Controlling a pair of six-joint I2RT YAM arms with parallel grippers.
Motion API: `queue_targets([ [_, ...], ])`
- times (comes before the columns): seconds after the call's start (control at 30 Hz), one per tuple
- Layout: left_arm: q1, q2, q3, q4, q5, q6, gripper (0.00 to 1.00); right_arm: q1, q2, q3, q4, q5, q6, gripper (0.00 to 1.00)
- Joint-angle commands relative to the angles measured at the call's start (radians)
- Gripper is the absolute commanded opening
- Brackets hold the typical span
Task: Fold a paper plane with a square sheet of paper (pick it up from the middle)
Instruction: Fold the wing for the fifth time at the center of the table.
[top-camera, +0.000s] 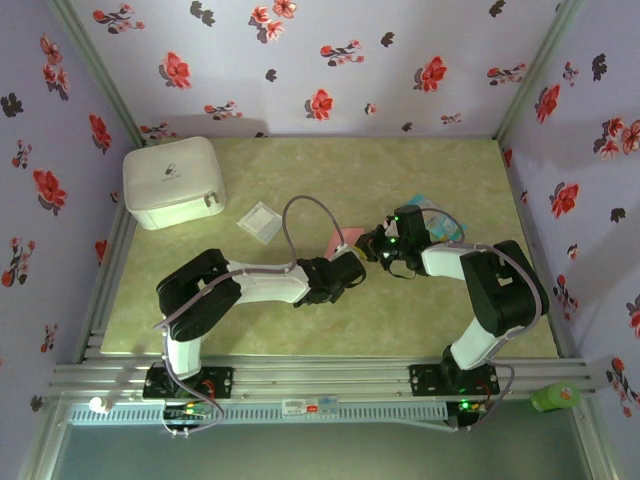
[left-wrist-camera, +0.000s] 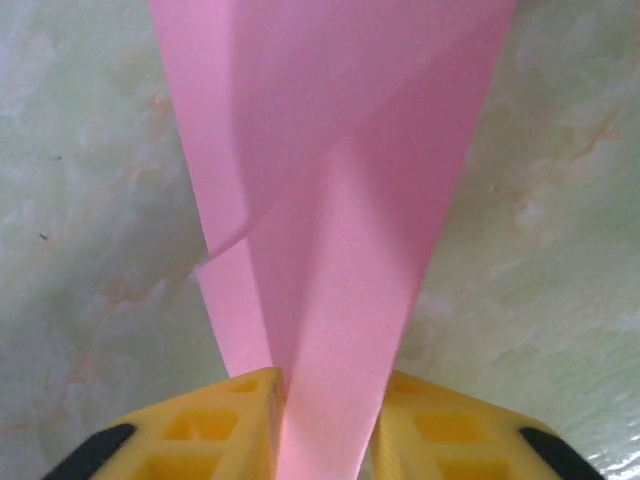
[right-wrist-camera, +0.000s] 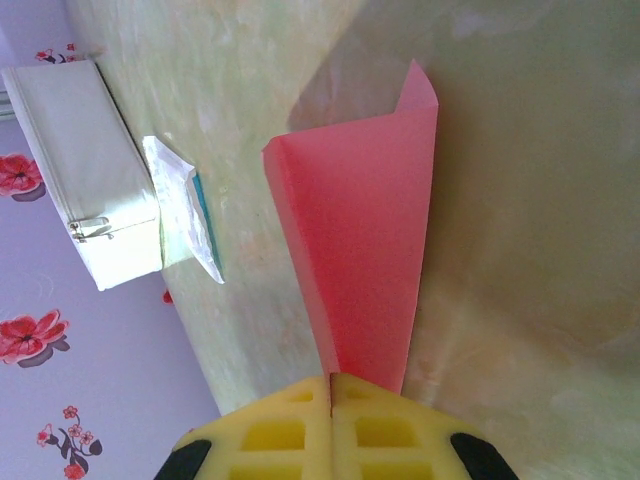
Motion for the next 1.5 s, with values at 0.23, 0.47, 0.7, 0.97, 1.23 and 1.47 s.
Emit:
queue_targets([
  [0.23, -0.008, -0.02, -0.016, 0.016, -0.05, 0.014, 0.14, 0.006, -0.025, 0.023, -0.029, 0.021, -0.006, 0.02],
  [0.47, -0.008, -0.023, -0.02, 0.022, -0.048, 0.011, 0.06, 0.007, -0.024, 0.027, -0.032, 0.019, -0.009, 0.06],
  [0.7, 0.011, -0.039, -0.026, 0.027, -0.001, -0.033, 0.0, 0.006, -0.066, 0.055, -0.142, 0.046, -0.085, 0.14],
  [0.97, 0.094, -0.126, -0.074, 0.122, 0.262, -0.078, 0.0, -0.016, -0.171, 0.091, -0.378, 0.146, -0.243, 0.3],
  [1.23, 0.191, -0.151, -0.122, 0.222, 0.506, -0.154, 0.0, -0.039, -0.236, 0.059, -0.382, 0.173, -0.245, 0.33],
  [1.47, 0.233, -0.121, -0.146, 0.281, 0.614, -0.206, 0.0, -0.044, -0.251, 0.052, -0.376, 0.167, -0.243, 0.33],
])
